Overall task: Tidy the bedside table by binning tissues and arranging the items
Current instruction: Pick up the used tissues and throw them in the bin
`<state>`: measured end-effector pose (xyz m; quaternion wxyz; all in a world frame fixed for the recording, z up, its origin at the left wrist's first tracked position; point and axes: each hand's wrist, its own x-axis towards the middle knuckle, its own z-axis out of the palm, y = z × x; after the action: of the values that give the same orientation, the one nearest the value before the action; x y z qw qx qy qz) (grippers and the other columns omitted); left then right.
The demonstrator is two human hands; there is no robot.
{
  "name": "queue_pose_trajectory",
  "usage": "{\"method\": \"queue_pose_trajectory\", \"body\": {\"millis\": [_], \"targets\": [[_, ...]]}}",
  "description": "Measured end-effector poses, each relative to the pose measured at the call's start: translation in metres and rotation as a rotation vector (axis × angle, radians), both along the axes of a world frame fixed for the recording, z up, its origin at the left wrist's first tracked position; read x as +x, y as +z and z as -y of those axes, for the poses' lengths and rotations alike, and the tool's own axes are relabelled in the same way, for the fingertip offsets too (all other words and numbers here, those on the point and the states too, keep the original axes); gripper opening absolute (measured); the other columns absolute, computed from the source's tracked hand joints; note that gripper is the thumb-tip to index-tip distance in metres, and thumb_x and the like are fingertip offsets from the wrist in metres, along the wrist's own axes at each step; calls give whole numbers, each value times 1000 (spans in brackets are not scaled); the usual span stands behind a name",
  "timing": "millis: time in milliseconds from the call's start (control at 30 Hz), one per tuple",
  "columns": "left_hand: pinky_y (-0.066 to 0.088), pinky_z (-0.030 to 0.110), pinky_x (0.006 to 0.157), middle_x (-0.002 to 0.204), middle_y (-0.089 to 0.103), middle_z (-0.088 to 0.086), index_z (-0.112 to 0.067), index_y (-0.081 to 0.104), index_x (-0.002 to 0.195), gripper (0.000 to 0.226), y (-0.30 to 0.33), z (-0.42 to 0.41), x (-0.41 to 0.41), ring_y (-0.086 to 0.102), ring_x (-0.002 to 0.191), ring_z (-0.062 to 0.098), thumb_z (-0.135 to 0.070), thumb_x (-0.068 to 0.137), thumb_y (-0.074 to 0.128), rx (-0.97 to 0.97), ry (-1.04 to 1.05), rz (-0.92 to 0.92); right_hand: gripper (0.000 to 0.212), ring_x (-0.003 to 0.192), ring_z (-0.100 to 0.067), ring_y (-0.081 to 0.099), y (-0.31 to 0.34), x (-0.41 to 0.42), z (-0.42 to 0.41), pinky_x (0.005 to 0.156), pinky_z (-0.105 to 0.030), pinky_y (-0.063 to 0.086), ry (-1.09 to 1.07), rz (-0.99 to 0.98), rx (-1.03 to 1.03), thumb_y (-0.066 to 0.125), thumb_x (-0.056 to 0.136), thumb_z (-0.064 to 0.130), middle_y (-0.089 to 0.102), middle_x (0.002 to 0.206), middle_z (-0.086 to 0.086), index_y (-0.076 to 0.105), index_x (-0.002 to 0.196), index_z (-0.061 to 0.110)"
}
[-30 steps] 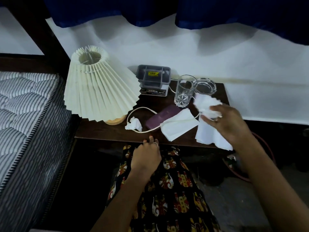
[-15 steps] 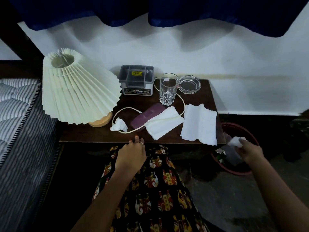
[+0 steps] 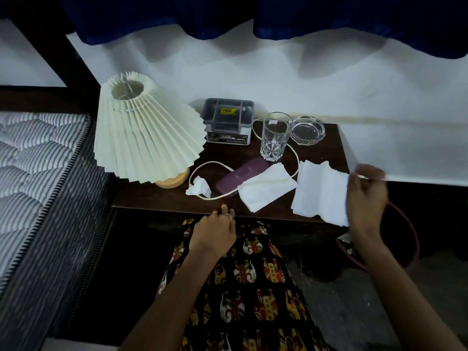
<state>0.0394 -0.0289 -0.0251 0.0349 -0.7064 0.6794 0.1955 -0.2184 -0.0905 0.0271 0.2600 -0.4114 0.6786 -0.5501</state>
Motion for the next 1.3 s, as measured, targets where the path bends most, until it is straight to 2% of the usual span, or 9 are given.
{"method": "queue_pose_trajectory", "body": {"millis": [100,233,367,500,733,933,1000,1133,1300], "targets": [[44,41,97,153,33,-1,-24,39,141,44,3,-1,4,43,132,24,-30,98,33,10,-37,-20,13,82,0,57,11,67,-1,69,-7,44,399,-145,-44,54,91,4,62,96,-1,61,98,12],[41,41,99,155,28,-2,-24,34,143,45,11,-3,7,37,136,24,-30,99,32,47,-66,-44,14,91,-5,56,1,136,8,80,-3,39,952,-337,24,57,88,4,59,100,-1,69,94,9],[44,39,92,142,47,9,-15,46,135,39,29,-8,6,49,125,30,-27,100,34,82,-31,-42,18,98,-18,60,-16,183,22,90,-24,46,1147,-455,129,59,88,10,58,113,-8,70,102,10],[46,39,87,128,58,14,-12,52,128,36,36,-10,6,59,109,32,-25,99,34,38,-19,-35,27,115,-26,54,-32,212,35,96,-25,40,1213,-590,295,58,89,15,52,127,-14,66,115,16],[46,41,89,134,54,13,-13,46,133,38,33,-7,8,57,113,32,-24,100,30,51,-44,-19,22,100,-30,64,-45,230,47,89,-30,50,1044,-600,323,54,87,4,63,114,-19,69,102,10],[43,43,99,157,22,-2,-23,30,146,46,11,-1,13,37,136,23,-27,100,29,65,-109,-26,19,90,-19,66,-17,202,52,70,-3,39,829,-434,147,58,85,1,72,106,-12,73,97,6],[42,44,100,157,22,-3,-24,30,145,46,7,-1,13,34,138,23,-27,99,30,60,-104,-34,18,91,-19,67,-9,175,53,72,-8,39,761,-394,117,60,85,3,73,103,-10,73,97,7],[41,45,101,157,21,-2,-25,29,145,46,6,-2,11,32,139,24,-27,99,30,60,-98,-32,18,71,8,61,-5,100,51,68,-2,42,594,-300,73,62,85,3,70,93,-2,72,98,8],[41,42,100,157,22,-3,-24,29,146,46,9,-3,8,34,138,23,-26,100,30,32,-106,1,17,80,-16,65,-14,-6,42,68,-5,44,235,-332,90,60,86,6,71,95,-6,72,98,7]]}}
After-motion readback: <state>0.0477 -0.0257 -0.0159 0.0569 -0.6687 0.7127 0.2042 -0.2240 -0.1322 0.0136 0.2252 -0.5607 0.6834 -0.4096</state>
